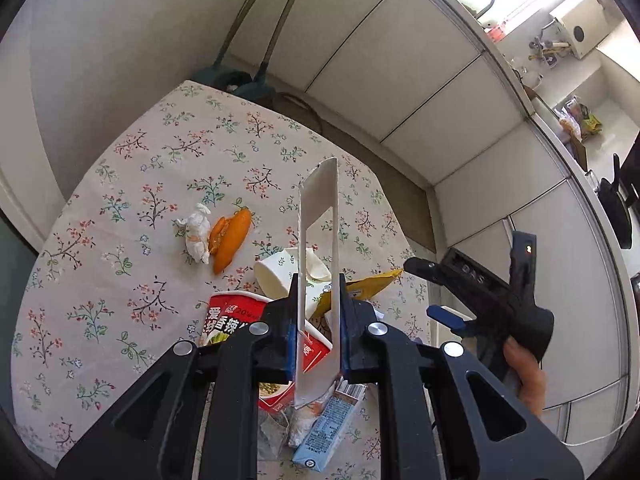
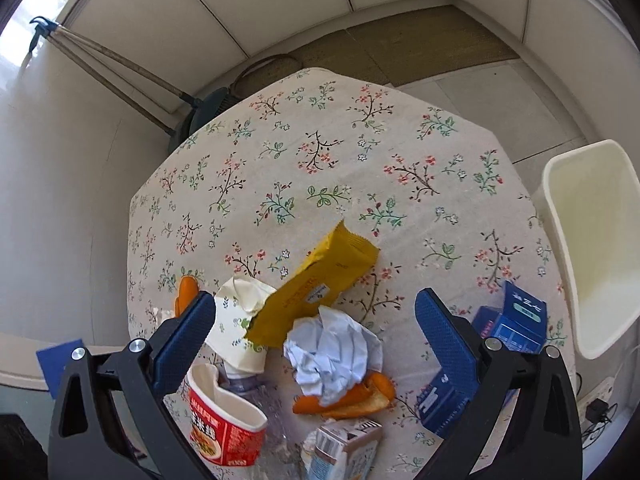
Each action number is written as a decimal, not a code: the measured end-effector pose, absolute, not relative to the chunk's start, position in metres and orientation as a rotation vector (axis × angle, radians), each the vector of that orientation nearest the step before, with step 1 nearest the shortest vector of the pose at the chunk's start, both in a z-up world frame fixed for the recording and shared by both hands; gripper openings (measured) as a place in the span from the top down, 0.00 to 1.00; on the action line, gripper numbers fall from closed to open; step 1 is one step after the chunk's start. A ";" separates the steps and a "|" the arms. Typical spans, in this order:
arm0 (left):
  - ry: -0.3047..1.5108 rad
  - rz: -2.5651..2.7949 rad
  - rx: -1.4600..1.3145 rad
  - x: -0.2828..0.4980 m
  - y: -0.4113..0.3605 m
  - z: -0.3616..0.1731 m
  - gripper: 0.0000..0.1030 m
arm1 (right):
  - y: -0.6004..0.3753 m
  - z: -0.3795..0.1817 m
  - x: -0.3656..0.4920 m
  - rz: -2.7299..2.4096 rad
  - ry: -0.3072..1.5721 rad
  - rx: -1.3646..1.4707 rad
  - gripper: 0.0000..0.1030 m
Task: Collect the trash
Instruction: 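Grasp the yellow snack packet with the right tool while the left tool holds the box, then carry the yellow packet over the white bin and open the right tool, then move the left tool over the bin and open it to drop the box, then move both tools back over the table toward the white tissue bundle, then grasp the white tissue bundle with the left tool, then lower the right tool onto the orange peel and grasp it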
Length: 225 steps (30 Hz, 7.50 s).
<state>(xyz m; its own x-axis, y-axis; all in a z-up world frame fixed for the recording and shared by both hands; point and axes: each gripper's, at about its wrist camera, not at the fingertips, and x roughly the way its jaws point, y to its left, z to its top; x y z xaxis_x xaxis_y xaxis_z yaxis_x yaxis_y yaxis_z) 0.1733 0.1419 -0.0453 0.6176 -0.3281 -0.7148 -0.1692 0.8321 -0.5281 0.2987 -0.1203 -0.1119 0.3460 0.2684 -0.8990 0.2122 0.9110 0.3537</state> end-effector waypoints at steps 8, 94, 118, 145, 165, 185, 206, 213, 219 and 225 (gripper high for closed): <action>0.944 -0.073 -0.613 0.168 0.155 -0.052 0.86 | -0.106 -0.159 0.330 -0.050 1.327 0.460 0.19; 0.851 -0.542 -0.124 0.193 -0.213 -0.042 0.86 | -0.426 -0.032 0.123 -0.568 0.602 0.367 0.19; 0.952 -0.534 -0.126 0.228 -0.268 -0.056 0.47 | -0.468 -0.034 0.090 -0.696 0.600 0.506 0.13; 0.838 -0.210 -0.128 0.189 -0.128 -0.034 0.07 | -0.330 -0.021 0.120 -0.454 0.644 0.278 0.06; 0.861 0.002 -0.208 0.190 0.012 -0.050 0.07 | -0.195 -0.025 0.159 -0.259 0.652 0.104 0.06; 1.063 0.225 -0.616 0.240 0.201 -0.160 0.16 | -0.088 -0.068 0.203 -0.065 0.746 0.033 0.06; 1.087 0.152 -0.579 0.252 0.209 -0.160 0.76 | -0.058 -0.088 0.243 0.124 0.932 0.090 0.06; 0.940 0.200 -0.491 0.207 0.210 -0.076 0.76 | 0.000 -0.110 0.291 0.275 1.170 0.091 0.06; 0.848 0.240 -0.372 0.178 0.201 -0.036 0.76 | 0.060 -0.133 0.317 0.348 1.308 0.045 0.07; 0.847 0.256 -0.405 0.173 0.221 -0.035 0.76 | 0.087 -0.171 0.333 0.317 1.407 0.038 0.15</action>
<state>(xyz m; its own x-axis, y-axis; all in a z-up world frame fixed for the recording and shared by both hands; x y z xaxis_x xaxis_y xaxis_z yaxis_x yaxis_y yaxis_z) 0.1732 0.2209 -0.0351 0.6386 0.0585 -0.7673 -0.3756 0.8940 -0.2444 0.3326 0.0867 -0.1713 0.1280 0.2399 -0.9623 -0.1955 0.9574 0.2126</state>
